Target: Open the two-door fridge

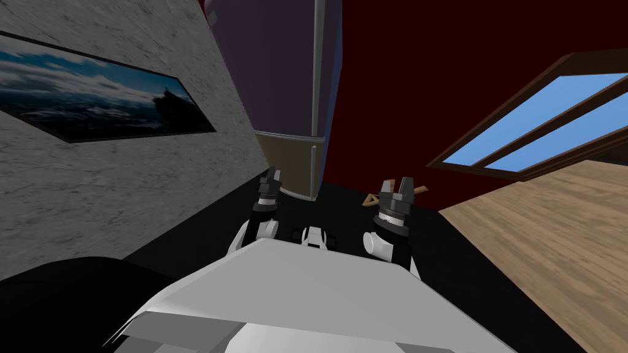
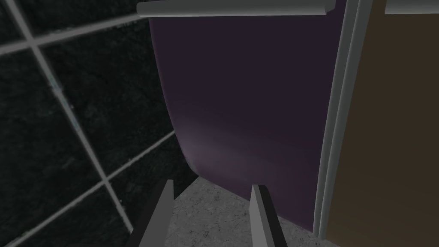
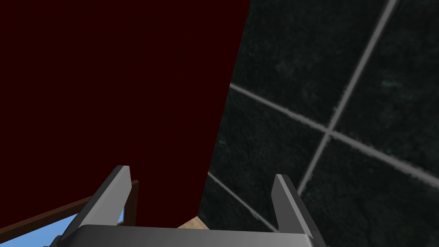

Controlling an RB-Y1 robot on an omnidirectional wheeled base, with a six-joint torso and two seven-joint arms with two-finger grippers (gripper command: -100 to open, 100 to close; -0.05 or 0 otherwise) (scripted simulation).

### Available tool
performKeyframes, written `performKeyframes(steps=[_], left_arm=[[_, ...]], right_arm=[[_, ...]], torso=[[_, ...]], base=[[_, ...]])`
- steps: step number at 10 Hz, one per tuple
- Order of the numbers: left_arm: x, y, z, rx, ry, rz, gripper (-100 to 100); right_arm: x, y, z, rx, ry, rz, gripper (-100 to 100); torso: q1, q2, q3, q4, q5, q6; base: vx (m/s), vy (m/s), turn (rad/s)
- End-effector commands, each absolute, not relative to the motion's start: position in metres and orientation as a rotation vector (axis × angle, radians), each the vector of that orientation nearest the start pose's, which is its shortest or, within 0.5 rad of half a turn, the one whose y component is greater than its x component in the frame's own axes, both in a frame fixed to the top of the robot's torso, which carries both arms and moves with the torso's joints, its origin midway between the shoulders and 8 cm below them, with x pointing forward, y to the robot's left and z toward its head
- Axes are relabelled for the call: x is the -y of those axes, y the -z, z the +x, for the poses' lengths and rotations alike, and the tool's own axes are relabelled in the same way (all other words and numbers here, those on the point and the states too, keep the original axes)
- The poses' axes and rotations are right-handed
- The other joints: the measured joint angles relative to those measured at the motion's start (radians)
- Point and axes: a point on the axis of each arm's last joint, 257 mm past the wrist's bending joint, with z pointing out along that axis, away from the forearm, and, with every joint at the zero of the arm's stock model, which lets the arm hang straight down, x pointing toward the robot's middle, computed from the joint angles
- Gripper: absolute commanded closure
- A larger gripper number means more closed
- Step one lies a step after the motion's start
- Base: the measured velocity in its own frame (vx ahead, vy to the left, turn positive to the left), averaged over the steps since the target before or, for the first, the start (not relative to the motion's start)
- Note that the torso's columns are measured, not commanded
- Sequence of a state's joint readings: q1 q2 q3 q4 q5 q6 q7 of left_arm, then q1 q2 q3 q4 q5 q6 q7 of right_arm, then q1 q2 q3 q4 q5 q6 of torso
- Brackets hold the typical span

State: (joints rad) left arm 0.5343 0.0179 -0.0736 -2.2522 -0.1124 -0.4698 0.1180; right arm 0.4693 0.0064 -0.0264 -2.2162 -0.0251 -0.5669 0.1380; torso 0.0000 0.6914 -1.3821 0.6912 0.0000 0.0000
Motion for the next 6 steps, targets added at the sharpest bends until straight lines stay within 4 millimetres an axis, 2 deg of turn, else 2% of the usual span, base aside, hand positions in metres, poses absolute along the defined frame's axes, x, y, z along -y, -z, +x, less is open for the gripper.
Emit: performKeyframes(steps=[1,6], left_arm=[[-0.2466,0.0104,0.3569,-0.782,1.373,-0.683,-100],[-0.2558,0.0155,0.3603,-0.898,1.345,-0.649,-100]], right_arm=[[0.2895,-0.019,0.345,-0.6,-1.179,0.601,0],[0.2896,-0.0189,0.345,-0.6,-1.179,0.602,0]], torso=[[0.0,0.033,-0.069,0.033,0.0,0.0],[-0.001,0.046,-0.094,0.047,0.0,0.0]], base=[[0.04,-0.012,-0.03],[0.074,-0.036,-0.043]])
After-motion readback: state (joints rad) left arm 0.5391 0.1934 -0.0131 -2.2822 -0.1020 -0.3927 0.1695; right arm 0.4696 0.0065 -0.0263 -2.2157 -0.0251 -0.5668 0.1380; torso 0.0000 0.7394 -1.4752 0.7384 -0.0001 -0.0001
